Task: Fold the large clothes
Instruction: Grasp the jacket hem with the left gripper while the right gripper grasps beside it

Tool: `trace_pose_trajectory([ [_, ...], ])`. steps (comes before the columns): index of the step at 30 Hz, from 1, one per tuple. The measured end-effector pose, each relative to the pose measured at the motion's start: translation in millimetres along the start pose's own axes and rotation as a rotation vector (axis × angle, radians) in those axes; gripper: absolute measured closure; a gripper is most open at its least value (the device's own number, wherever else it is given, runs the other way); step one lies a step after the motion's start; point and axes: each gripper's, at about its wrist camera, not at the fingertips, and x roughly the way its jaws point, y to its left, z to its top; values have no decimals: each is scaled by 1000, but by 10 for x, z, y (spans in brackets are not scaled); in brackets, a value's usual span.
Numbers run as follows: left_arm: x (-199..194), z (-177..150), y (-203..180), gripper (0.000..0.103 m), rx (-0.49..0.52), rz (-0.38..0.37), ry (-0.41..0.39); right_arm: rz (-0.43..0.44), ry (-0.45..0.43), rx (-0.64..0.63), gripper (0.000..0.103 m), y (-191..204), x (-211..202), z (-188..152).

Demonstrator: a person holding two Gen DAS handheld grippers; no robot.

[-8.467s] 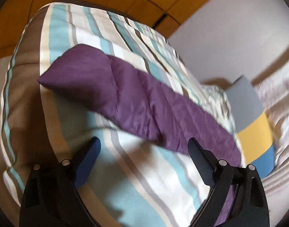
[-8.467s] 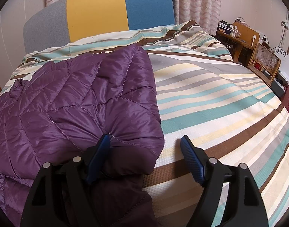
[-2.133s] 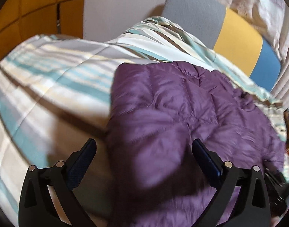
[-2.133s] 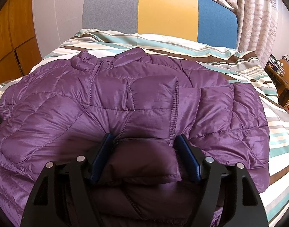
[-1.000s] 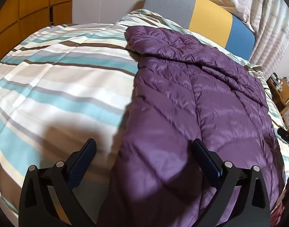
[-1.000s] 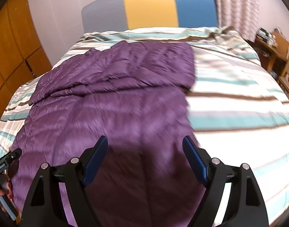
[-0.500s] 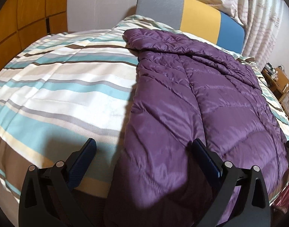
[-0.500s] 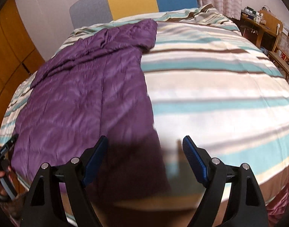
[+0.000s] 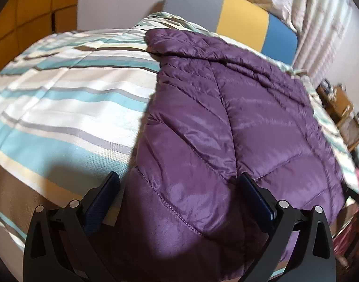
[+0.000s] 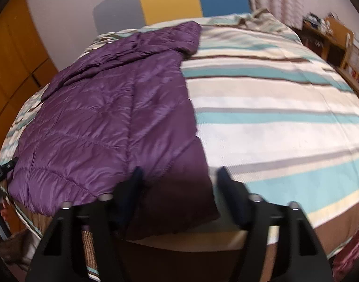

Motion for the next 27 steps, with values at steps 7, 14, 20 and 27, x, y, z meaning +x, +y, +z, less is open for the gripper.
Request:
trace_pose_trajectory([
  [7,-40,-59,-145,58,96,-98,21,74,7,-50,80,122,31,11],
  [14,-206,-49,-203,90,125,-176,21,124,8,-103,85,193,-97,13],
  [20,-481,-33,-244,91,171,-214,-8,186,-16,-119,86,203,-329,50],
  [27,-853,68,-151,92,124,-342,-37,319,-51,-113,87,261,-673,148],
])
